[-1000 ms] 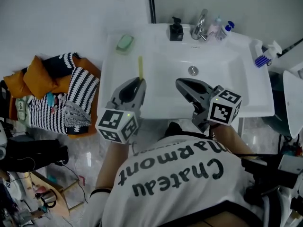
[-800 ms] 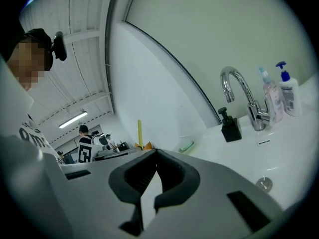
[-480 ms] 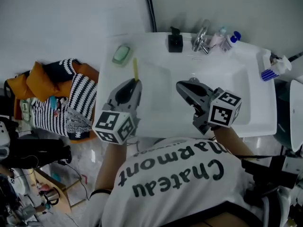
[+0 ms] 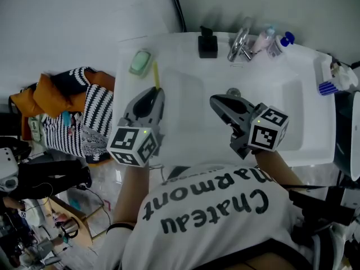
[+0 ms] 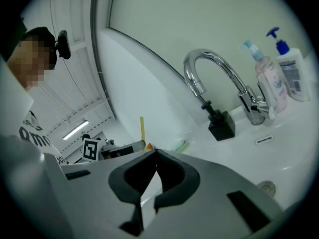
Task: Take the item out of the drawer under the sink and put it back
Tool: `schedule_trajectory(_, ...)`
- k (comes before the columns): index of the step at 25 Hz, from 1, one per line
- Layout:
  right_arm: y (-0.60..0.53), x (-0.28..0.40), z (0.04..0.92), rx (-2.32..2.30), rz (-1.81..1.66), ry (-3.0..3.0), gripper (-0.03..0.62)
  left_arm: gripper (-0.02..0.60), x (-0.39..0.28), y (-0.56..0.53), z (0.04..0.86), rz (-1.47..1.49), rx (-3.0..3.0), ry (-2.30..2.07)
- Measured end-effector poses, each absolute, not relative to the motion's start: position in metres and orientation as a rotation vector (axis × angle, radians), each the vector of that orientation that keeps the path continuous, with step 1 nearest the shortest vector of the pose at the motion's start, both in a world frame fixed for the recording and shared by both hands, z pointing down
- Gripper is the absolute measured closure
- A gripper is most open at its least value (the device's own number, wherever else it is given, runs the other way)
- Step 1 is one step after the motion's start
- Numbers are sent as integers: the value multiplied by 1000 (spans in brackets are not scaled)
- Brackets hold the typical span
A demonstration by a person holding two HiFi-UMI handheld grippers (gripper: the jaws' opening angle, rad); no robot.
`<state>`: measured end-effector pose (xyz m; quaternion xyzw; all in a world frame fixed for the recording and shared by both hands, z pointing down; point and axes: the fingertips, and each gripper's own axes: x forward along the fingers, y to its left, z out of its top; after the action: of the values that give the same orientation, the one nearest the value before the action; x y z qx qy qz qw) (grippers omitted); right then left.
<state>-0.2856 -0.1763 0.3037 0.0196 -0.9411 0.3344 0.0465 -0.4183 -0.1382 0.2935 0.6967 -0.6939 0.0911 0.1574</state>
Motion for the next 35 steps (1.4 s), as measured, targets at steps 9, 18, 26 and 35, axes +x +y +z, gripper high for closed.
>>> schedule_trajectory(9,-185,-275,306,253,1058,-2898,583,531,-447,-161,301,415,2025,-1984)
schedule_trajectory(18,-174,-254,296,484,1032,-2912,583,531,-480,-187,338,564,2060,-1894)
schedule_trajectory(26,-163,-244,291,630,998,-2880,583,531,-500,-212,370,734,2090,-1826)
schedule_trajectory(35,-150,-241,290,712,965,-2840,583,531,-512,-226,409,920,2075,-1778)
